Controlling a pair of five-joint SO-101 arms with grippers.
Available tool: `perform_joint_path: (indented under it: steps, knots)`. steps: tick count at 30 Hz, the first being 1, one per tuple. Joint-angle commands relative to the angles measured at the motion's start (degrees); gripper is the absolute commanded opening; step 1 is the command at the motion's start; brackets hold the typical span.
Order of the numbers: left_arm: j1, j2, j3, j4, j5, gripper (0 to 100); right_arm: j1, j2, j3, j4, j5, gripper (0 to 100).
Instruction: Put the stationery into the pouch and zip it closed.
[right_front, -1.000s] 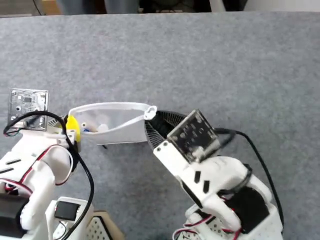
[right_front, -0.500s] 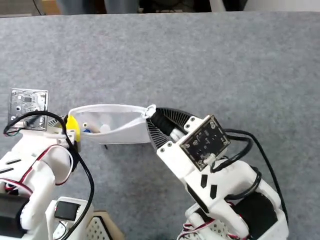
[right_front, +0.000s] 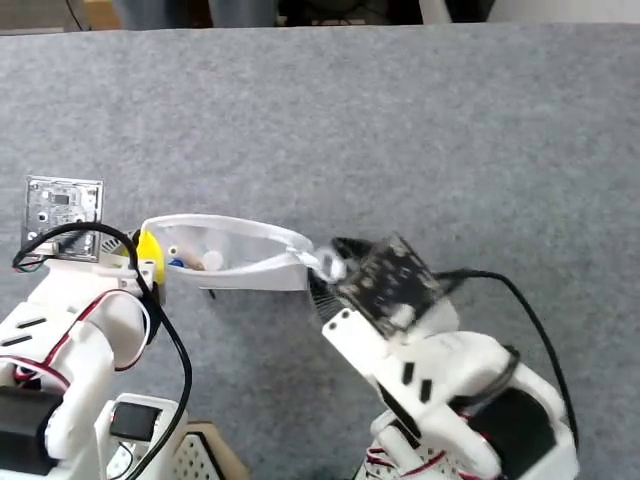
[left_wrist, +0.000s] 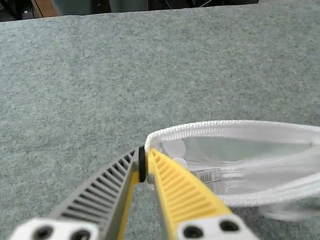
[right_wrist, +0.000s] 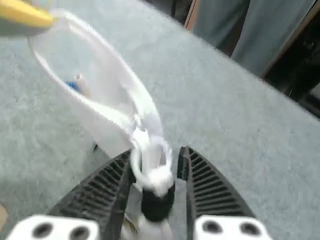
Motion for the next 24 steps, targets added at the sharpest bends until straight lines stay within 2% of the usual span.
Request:
perform_joint_path:
  steps: [1,6,13,18,24]
  knots:
    - [0.7,2.0,5.8,0.5,-0.3,3,-0.5,0.0,3.2,-1.9,-0.3,8.7]
    - [0.7,2.0,5.8,0.6,-0.2,3,-0.5,0.0,7.4,-5.0,-0.2,1.4]
    - [0.7,2.0,5.8,0.5,-0.2,3,-0.4,0.0,18.0,-5.6,-0.7,14.6]
    - [0.7,2.0,5.8,0.5,-0.2,3,-0.1,0.0,19.9,-6.1,-0.7,15.0]
    - [0.7,2.0,5.8,0.5,-0.3,3,8.0,-0.4,18.9,-8.0,-0.6,15.2]
